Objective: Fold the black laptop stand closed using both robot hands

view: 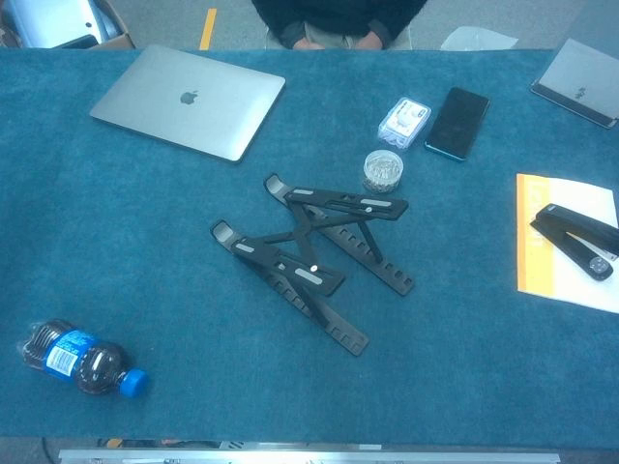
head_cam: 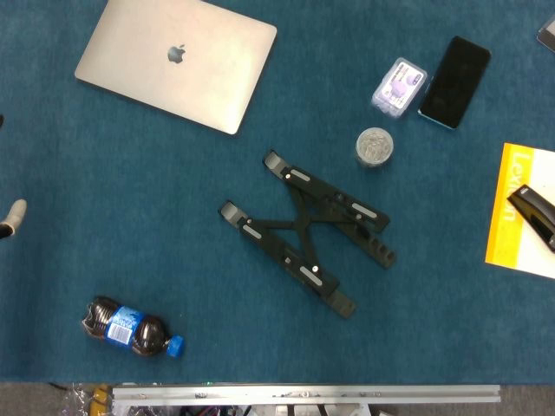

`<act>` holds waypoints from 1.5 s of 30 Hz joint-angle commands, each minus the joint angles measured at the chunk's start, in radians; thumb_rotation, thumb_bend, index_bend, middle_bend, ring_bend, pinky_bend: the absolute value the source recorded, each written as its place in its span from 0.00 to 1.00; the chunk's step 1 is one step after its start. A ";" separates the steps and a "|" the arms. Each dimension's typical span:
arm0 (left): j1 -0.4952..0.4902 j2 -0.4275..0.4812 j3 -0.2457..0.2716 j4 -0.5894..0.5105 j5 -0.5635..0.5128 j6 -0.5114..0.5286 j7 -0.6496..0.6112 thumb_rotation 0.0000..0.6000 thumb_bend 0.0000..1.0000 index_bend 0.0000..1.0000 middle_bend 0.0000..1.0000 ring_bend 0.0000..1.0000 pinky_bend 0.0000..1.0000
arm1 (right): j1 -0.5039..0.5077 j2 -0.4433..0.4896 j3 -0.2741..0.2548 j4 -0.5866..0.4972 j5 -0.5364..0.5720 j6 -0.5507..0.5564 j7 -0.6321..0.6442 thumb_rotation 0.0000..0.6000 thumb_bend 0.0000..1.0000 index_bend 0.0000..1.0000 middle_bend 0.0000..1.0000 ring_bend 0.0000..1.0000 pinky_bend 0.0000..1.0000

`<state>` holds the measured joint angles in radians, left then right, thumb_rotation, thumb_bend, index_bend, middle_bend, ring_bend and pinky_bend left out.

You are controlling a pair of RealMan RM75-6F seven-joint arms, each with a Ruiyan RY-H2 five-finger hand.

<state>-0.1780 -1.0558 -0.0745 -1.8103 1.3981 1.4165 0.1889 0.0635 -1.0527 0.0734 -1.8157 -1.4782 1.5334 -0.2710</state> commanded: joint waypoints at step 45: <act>-0.269 0.027 0.140 -0.084 0.328 -0.453 -0.269 0.99 0.26 0.00 0.00 0.00 0.00 | 0.168 -0.026 0.095 -0.015 0.005 -0.138 -0.021 1.00 0.08 0.13 0.25 0.10 0.16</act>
<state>-0.4308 -1.0103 0.0607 -1.8923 1.7155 0.9789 -0.0698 0.2318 -1.0781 0.1679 -1.8305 -1.4727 1.3957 -0.2923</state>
